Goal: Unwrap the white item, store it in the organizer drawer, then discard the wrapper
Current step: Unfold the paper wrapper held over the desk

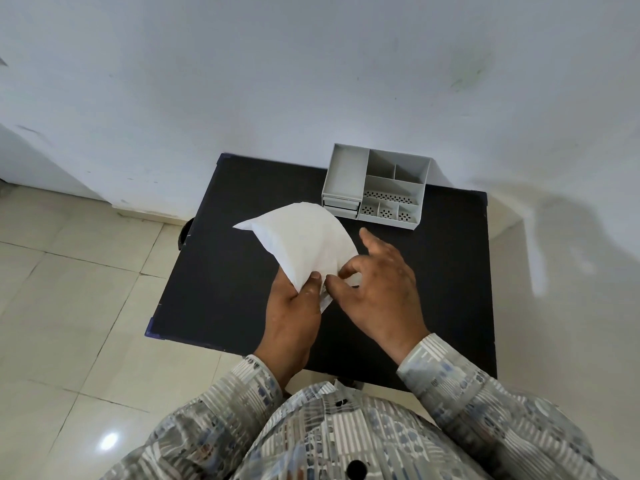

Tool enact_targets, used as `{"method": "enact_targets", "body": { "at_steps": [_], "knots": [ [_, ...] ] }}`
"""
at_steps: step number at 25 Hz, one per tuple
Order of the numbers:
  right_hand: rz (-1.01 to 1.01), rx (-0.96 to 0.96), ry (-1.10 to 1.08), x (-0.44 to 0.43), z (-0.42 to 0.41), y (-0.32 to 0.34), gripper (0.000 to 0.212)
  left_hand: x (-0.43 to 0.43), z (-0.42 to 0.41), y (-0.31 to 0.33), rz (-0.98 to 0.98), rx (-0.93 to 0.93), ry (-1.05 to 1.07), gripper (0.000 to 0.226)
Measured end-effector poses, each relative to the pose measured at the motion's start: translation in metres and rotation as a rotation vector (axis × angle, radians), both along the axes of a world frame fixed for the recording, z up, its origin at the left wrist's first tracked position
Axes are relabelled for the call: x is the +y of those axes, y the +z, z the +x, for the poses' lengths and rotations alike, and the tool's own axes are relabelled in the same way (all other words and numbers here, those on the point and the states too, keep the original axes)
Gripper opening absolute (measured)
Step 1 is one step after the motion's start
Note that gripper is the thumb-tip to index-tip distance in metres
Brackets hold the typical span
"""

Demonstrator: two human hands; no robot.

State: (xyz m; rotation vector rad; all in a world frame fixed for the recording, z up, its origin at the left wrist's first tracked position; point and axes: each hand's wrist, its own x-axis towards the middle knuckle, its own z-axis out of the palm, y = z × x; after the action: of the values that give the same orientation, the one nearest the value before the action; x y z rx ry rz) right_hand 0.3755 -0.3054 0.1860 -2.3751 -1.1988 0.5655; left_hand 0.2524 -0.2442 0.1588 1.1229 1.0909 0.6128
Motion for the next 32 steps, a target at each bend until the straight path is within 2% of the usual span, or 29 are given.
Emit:
{"method": "enact_targets", "body": {
  "at_steps": [2, 5, 9, 13, 15, 17, 18, 20, 22, 25, 28, 29, 32],
  "knots": [
    [-0.003, 0.161, -0.059, 0.005, 0.004, -0.002, 0.028, -0.001, -0.002, -0.001, 0.026, 0.034, -0.012, 0.042],
    [0.038, 0.444, -0.172, 0.009, 0.006, -0.009, 0.034, 0.002, -0.009, -0.007, 0.018, 0.035, -0.045, 0.048],
    [0.069, 0.502, -0.220, 0.011, 0.003, -0.017, 0.030, 0.004, -0.012, 0.000, -0.025, -0.001, -0.017, 0.049],
    [0.131, 0.718, -0.377, 0.000, 0.005, -0.018, 0.019, 0.031, -0.018, 0.004, -0.382, -0.258, 0.234, 0.042],
    [0.158, 0.558, -0.311, -0.008, 0.005, -0.015, 0.018, 0.044, -0.025, 0.005, -0.462, -0.319, 0.286, 0.038],
    [0.214, 0.215, -0.127, -0.013, 0.006, -0.010, 0.008, 0.053, -0.031, 0.006, -0.464, -0.280, 0.253, 0.036],
    [0.242, 0.044, 0.011, -0.011, 0.004, -0.007, 0.024, 0.056, -0.034, 0.005, -0.470, -0.250, 0.227, 0.036],
    [0.204, -0.158, 0.299, 0.004, 0.000, -0.005, 0.064, 0.061, -0.036, 0.003, -0.486, -0.189, 0.152, 0.038],
    [0.096, -0.213, 0.491, 0.028, -0.015, -0.006, 0.080, 0.061, -0.037, 0.007, -0.459, -0.116, 0.049, 0.034],
    [0.095, -0.027, 0.460, 0.056, -0.028, -0.006, 0.064, 0.068, -0.043, 0.021, -0.360, -0.059, -0.074, 0.023],
    [0.213, 0.257, 0.144, 0.066, -0.024, 0.001, 0.041, 0.096, -0.064, 0.024, -0.269, 0.037, -0.119, 0.044],
    [0.233, 0.457, 0.009, 0.067, -0.021, 0.003, 0.033, 0.108, -0.072, 0.022, -0.203, 0.093, -0.096, 0.045],
    [0.353, 1.267, -0.279, 0.063, -0.016, 0.009, 0.029, 0.145, -0.092, 0.023, -0.083, 0.153, -0.085, 0.028]
  ]
}}
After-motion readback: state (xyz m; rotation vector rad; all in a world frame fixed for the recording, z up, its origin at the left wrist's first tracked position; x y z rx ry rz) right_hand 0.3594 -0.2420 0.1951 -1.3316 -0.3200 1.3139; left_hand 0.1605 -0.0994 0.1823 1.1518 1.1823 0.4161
